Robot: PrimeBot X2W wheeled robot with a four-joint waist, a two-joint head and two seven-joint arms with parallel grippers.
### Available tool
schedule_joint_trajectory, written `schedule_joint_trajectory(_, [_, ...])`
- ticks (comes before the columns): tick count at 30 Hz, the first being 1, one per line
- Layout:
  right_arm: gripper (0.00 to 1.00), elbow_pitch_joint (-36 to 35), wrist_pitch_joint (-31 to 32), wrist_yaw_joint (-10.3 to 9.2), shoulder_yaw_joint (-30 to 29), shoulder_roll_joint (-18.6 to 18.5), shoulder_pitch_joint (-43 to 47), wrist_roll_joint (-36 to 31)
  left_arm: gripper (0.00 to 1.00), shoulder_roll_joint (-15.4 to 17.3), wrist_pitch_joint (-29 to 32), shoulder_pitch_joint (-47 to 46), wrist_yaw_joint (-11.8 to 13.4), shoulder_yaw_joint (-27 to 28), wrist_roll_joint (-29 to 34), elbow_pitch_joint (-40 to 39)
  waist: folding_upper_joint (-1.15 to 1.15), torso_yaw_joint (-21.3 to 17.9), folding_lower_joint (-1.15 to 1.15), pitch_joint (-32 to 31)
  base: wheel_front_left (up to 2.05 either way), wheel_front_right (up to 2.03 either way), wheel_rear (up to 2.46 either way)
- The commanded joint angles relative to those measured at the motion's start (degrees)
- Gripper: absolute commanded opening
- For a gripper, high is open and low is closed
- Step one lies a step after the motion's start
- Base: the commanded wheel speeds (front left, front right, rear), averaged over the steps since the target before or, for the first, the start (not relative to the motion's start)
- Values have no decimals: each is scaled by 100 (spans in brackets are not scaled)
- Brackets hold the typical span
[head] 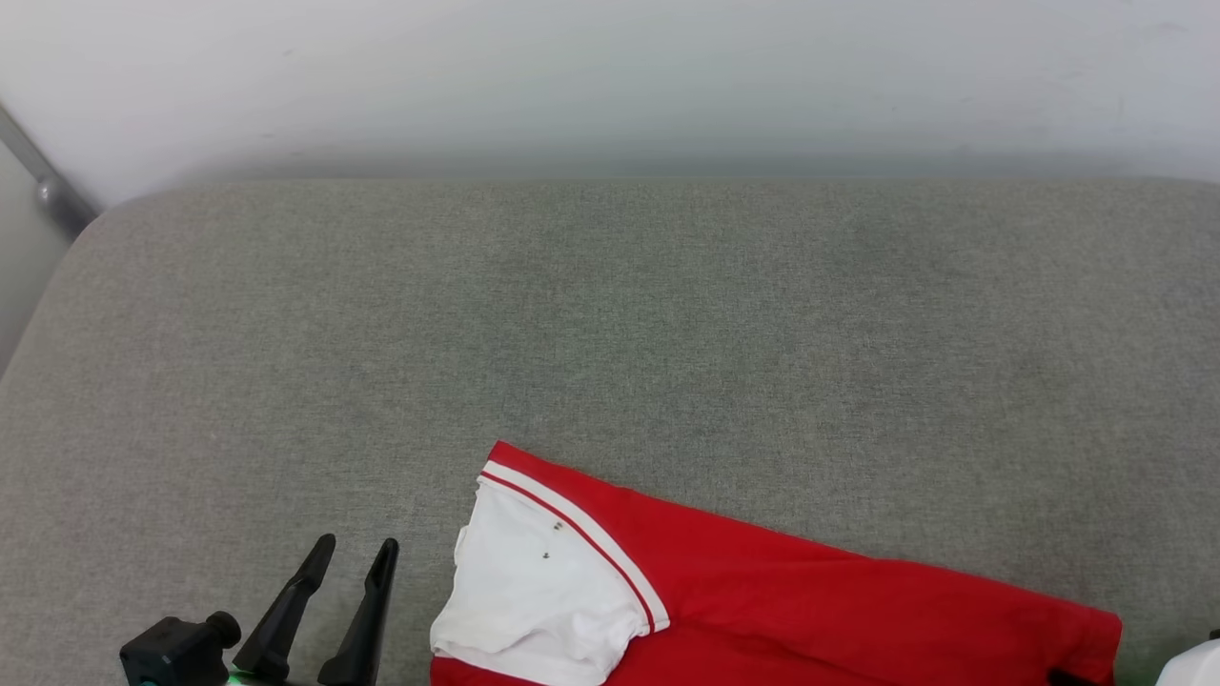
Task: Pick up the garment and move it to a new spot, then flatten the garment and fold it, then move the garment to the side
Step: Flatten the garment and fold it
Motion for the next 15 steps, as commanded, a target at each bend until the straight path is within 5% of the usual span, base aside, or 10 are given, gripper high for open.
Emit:
schedule_joint_trajectory(1, [100, 332, 43, 10, 417, 386, -22, 127, 100, -33, -35, -69, -21, 8, 58, 39, 0, 8, 1, 5, 0, 0, 0])
schedule_joint_trajectory(4, [99, 444, 52, 16, 702, 427, -23, 277, 100, -62, -34, -90, -53, 4, 83, 106, 0, 28, 1, -1, 0, 0, 0])
schedule_joint_trajectory(9, [3, 485, -104, 40, 1113, 363, -58, 571, 100, -98, -30, -107, -66, 37, 111, 201, 0, 48, 1, -31, 0, 0, 0])
schedule_joint_trajectory(15, [0, 495, -353, 34, 1128, 16, -115, 884, 100, -183, -30, -124, -85, 53, 148, 300, 0, 77, 1, -85, 0, 0, 0])
